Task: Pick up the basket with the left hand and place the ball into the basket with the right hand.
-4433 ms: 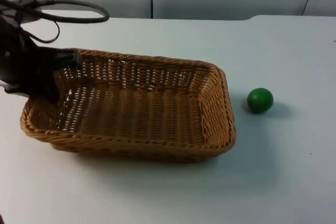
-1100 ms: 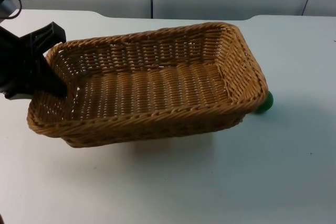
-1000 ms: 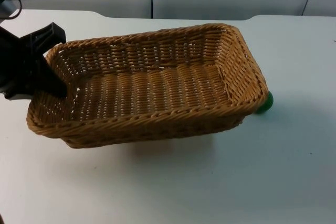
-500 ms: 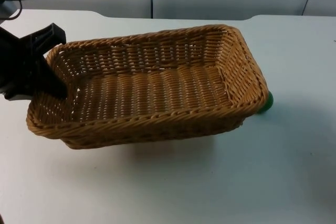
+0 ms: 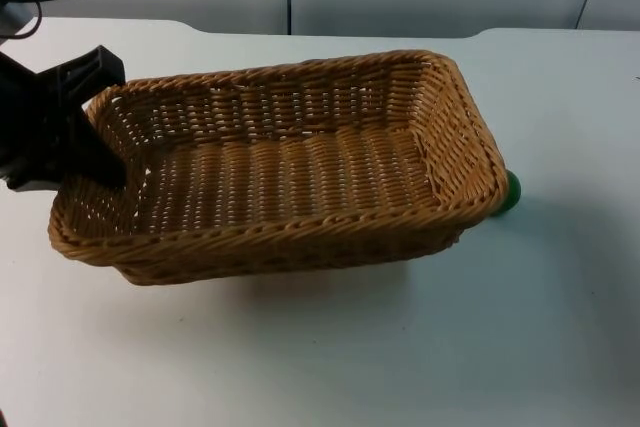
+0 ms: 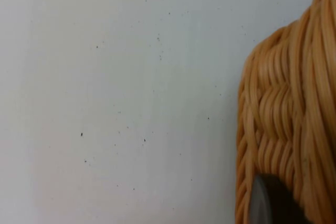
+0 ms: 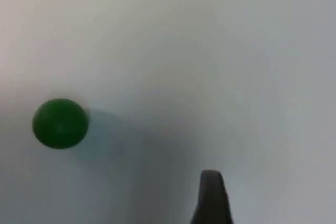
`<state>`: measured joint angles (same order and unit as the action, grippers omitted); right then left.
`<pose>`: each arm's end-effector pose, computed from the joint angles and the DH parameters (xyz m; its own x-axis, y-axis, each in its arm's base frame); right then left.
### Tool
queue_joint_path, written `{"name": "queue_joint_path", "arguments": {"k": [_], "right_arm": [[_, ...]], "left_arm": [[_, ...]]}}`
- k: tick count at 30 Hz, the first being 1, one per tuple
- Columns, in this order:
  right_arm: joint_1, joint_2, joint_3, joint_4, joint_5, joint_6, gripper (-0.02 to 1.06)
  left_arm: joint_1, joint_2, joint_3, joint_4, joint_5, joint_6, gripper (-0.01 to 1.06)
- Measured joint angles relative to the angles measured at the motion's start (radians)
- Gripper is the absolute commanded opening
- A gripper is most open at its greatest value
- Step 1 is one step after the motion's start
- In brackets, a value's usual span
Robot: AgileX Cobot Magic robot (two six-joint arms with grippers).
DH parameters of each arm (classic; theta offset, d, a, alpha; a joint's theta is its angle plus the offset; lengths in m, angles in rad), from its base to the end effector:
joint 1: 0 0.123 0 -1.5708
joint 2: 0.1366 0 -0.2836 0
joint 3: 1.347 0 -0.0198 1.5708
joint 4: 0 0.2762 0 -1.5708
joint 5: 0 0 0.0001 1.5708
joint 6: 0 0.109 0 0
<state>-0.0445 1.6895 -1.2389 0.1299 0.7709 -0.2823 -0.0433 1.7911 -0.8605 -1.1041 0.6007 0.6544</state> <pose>0.3831 -0.0072 0.2195 -0.8886 -0.1476 -0.4343 -0.1639 0.9865 0.0001 0.3338 -0.0696 0.1100 -0.9367 -0.2704 -0.2223 -0.0967 0.8104 -0.5779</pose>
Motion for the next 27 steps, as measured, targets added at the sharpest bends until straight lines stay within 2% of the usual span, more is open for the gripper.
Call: {"name": "queue_joint_path", "arguments": {"k": [4,7,9,10,11,14,19,27], "right_arm": [[0.014,0.162,-0.070,0.145,0.043,-0.039,0.67],[0.057,0.210,-0.071,0.169,0.032,-0.069,0.67],[0.116,0.243,-0.071,0.173,-0.002,-0.111,0.67],[0.116,0.243,-0.071,0.173,-0.002,-0.111,0.67],[0.168,0.264,-0.071,0.173,-0.036,-0.133,0.67],[0.247,0.288,-0.071,0.162,-0.109,-0.150,0.67],[0.289,0.314,-0.071,0.150,-0.156,-0.146,0.67],[0.291,0.382,-0.071,0.144,-0.170,-0.134,0.67]], "left_arm": [[0.000,0.000,0.000,0.001,0.000,0.000,0.00],[0.000,0.000,0.000,0.001,0.000,0.000,0.00],[0.000,0.000,0.000,0.001,0.000,0.000,0.00],[0.000,0.000,0.000,0.001,0.000,0.000,0.00],[0.000,0.000,0.000,0.001,0.000,0.000,0.00],[0.000,0.000,0.000,0.007,0.000,0.000,0.00],[0.000,0.000,0.000,0.008,0.000,0.000,0.00],[0.000,0.000,0.000,0.020,-0.006,0.000,0.00]]}}
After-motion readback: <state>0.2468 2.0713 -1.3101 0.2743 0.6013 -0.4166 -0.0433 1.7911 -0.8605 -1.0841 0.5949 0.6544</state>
